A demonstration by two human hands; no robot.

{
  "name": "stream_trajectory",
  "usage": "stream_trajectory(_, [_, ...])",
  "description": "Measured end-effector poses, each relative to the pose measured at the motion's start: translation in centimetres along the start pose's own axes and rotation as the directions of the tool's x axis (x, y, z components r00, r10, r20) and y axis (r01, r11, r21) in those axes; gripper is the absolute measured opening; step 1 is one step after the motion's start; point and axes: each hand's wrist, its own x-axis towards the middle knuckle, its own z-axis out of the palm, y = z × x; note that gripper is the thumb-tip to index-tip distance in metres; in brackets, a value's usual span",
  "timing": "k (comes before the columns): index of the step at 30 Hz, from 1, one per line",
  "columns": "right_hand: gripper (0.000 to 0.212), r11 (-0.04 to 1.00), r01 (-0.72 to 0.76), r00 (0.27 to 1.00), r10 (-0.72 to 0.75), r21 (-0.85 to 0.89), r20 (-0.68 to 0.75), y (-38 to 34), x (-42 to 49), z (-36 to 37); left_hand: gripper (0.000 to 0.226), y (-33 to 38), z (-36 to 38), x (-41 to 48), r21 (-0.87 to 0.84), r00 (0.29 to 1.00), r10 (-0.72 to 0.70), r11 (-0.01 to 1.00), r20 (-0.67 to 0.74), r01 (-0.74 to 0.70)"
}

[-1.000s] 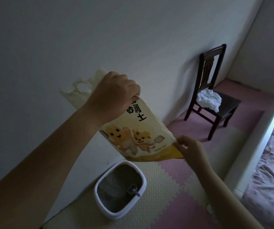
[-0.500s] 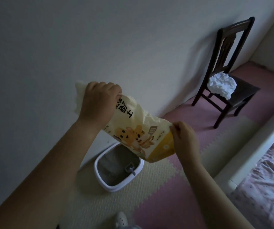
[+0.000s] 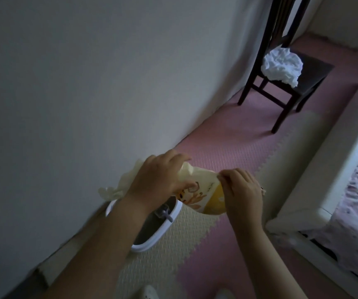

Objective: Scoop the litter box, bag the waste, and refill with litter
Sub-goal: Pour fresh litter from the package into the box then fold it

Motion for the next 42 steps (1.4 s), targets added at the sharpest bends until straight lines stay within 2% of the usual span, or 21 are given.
stream_trajectory(4, [0.004,0.999,-0.035,0.999,0.035,-0.015,-0.012,4.3,-3.0,5.8,0.061,-2.6,9.1,-0.6,0.056,0.994,0.094,0.994,0.049,-0.096])
stream_trajectory(7, [0.006,1.0,-0.013,0.999,0.012,-0.028,-0.044,8.0,-5.5,10.1,0.06,-3.8,16.4,-0.9,0.076,0.993,0.117,0.99,0.002,-0.117])
stream_trajectory(9, [0.006,1.0,0.009,0.997,-0.011,-0.03,-0.073,10.6,-7.2,12.8,0.048,-4.5,21.0,-1.2,0.065,0.991,0.121,0.991,-0.052,-0.118])
stream_trajectory(12, [0.003,0.998,0.047,0.995,-0.051,-0.038,-0.086,15.1,-9.8,16.7,0.018,-5.7,28.1,-2.0,0.038,0.979,0.124,0.992,-0.163,-0.119])
stream_trajectory(18, [0.005,0.981,0.146,0.984,-0.157,-0.131,-0.084,23.9,-12.2,23.7,0.02,-8.9,40.3,-2.8,0.049,0.938,0.166,0.986,-0.305,-0.159])
stream_trajectory(22, [0.015,0.959,0.175,0.965,-0.213,-0.225,-0.156,26.7,-12.8,26.0,0.018,-9.8,44.1,-1.4,0.118,0.883,0.245,0.969,-0.4,-0.215])
stream_trajectory(24, [0.032,0.984,0.043,0.961,-0.087,-0.171,-0.262,26.8,-13.1,26.3,0.017,-9.4,44.4,-0.8,0.15,0.873,0.267,0.963,-0.409,-0.224])
stream_trajectory(26, [0.056,0.991,-0.128,0.907,0.1,-0.042,-0.409,26.4,-13.9,26.9,0.015,-9.8,44.5,-0.9,0.129,0.861,0.233,0.972,-0.452,-0.195])
stream_trajectory(27, [0.069,0.979,-0.202,0.885,0.198,0.034,-0.422,26.3,-14.4,27.4,0.014,-10.4,44.7,-1.2,0.102,0.854,0.199,0.98,-0.481,-0.171])
stream_trajectory(29, [0.092,0.914,-0.339,0.876,0.393,0.223,-0.278,26.7,-15.0,28.5,0.014,-11.6,45.5,-1.5,0.065,0.835,0.157,0.987,-0.527,-0.145])
stream_trajectory(31, [0.101,0.82,-0.432,0.866,0.494,0.375,-0.083,27.6,-14.9,29.0,0.014,-12.1,46.3,-1.5,0.066,0.826,0.173,0.984,-0.536,-0.163])
stream_trajectory(32, [0.101,0.776,-0.455,0.854,0.52,0.438,-0.034,28.1,-14.9,29.0,0.015,-12.1,46.8,-1.4,0.069,0.825,0.191,0.981,-0.532,-0.183])
stream_trajectory(34, [0.089,0.673,-0.49,0.826,0.562,0.554,0.048,29.3,-15.2,29.2,0.015,-12.4,47.6,-1.2,0.049,0.827,0.198,0.978,-0.526,-0.203])
stream_trajectory(36, [0.052,0.615,-0.55,0.808,0.563,0.565,0.173,29.8,-15.7,30.1,0.016,-12.9,48.3,-1.0,0.01,0.826,0.155,0.984,-0.541,-0.178])
stream_trajectory(37, [0.032,0.614,-0.576,0.797,0.568,0.54,0.205,30.0,-16.1,30.8,0.016,-13.1,48.7,-1.0,-0.013,0.828,0.132,0.986,-0.545,-0.166])
stream_trajectory(39, [0.005,0.666,-0.582,0.792,0.593,0.466,0.142,30.4,-16.7,32.3,0.016,-13.3,49.3,-1.0,-0.034,0.835,0.116,0.987,-0.538,-0.159])
stream_trajectory(42, [0.016,0.77,-0.528,0.829,0.558,0.357,0.022,31.1,-17.2,33.6,0.018,-13.6,49.9,-0.7,-0.057,0.856,0.113,0.985,-0.504,-0.163])
